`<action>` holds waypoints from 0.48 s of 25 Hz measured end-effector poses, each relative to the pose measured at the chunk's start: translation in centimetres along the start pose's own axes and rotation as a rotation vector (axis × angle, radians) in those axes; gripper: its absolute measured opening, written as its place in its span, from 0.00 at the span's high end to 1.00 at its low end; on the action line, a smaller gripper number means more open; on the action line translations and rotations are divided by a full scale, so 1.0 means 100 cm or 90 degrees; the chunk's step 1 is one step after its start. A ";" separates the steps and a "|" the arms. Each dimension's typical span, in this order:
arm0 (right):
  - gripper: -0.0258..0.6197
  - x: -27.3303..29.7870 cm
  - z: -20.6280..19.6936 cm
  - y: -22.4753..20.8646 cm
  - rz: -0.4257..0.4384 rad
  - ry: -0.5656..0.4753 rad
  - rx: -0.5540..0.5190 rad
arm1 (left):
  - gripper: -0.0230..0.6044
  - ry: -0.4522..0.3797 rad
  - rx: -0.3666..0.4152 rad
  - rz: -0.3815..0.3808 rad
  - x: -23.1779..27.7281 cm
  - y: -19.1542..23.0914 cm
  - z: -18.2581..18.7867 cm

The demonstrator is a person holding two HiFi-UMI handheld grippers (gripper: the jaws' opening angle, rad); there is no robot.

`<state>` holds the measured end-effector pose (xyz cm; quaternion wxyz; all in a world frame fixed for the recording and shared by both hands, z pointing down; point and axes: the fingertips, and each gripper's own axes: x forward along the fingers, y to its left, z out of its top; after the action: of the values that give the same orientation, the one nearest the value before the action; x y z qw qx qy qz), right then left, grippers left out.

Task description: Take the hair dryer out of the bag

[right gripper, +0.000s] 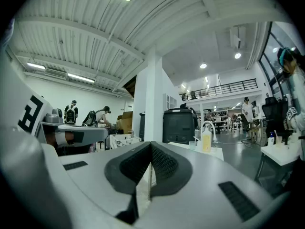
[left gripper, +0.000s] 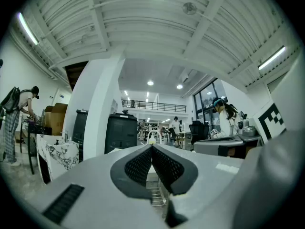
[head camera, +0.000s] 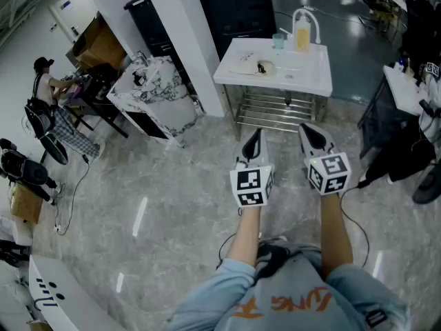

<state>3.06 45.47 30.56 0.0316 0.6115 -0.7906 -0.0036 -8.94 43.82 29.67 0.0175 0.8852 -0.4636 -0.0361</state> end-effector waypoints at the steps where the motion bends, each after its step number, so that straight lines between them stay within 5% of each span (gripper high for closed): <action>1: 0.96 0.000 -0.001 -0.003 0.002 -0.001 0.000 | 0.96 0.001 0.001 0.001 0.003 -0.002 -0.002; 12: 0.96 0.004 -0.010 -0.056 -0.061 -0.011 0.060 | 0.96 0.037 0.017 0.000 0.024 -0.014 -0.014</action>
<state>8.48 43.70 31.36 -0.0044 0.6492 -0.7601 0.0266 -6.32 42.63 30.87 0.0191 0.8860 -0.4632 -0.0043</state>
